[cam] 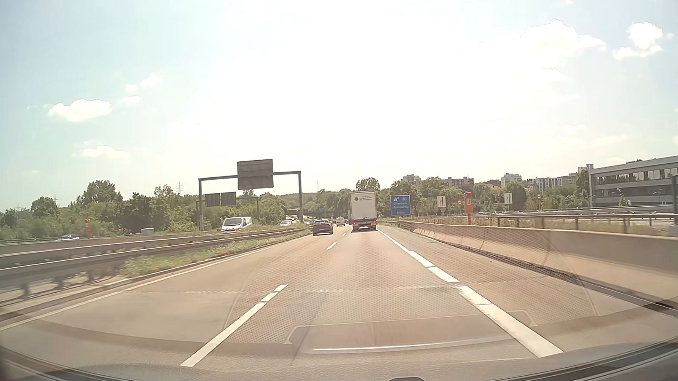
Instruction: Follow the waypoints while adhering to traffic rules and regulations
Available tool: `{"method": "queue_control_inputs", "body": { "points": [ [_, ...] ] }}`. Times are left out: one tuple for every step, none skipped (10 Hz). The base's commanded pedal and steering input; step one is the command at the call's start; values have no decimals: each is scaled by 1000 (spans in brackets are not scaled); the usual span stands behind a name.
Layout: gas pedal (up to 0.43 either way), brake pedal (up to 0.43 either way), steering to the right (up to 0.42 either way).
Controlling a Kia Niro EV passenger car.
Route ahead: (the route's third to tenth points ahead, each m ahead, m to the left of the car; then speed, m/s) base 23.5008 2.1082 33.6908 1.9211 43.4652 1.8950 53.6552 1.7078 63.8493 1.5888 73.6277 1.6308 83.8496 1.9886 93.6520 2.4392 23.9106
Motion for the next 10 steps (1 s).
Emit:
{"method": "queue_control_inputs", "body": {
  "points": [
    [118, 30, 1],
    [118, 30, 1],
    [118, 30, 1],
    [130, 30, 0],
    [130, 30, 0],
    [130, 30, 0],
    [130, 30, 0],
    [130, 30, 0],
    [130, 30, 0],
    [130, 30, 0]
  ]
}}
